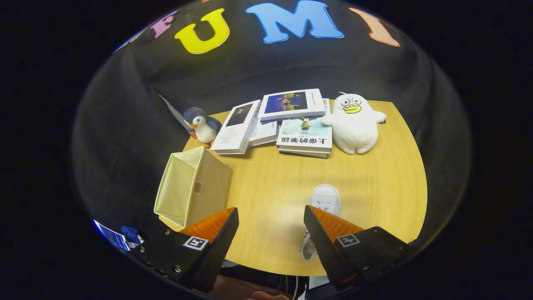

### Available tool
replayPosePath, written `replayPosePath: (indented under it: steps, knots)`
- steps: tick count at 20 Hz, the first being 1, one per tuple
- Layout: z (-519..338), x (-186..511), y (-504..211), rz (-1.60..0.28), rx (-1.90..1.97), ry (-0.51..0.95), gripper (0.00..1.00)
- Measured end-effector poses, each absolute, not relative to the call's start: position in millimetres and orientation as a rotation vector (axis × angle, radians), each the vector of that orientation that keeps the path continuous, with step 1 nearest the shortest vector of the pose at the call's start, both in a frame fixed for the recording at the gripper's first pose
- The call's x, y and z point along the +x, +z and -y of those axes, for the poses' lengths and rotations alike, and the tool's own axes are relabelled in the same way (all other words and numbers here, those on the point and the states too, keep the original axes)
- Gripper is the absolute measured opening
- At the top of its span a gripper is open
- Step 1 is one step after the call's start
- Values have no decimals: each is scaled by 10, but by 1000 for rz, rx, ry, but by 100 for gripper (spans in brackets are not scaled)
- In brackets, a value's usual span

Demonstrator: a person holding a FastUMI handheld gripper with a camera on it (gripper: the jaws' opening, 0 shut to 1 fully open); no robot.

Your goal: Open the storage box then place both shoes into the box .Put the left shoe in first, then the right shoe, with the right side of both shoes facing outward in a uniform manner.

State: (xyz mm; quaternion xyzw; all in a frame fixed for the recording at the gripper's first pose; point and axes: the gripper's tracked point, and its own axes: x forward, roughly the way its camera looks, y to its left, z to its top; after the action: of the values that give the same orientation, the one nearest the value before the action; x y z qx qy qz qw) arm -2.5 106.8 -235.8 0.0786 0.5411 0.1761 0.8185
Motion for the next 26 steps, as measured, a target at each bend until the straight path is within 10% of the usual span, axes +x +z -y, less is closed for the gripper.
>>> replayPosePath:
  steps: [26]
  knots:
    - [-163, -500, -4319, -1537, 16, 160, 61]
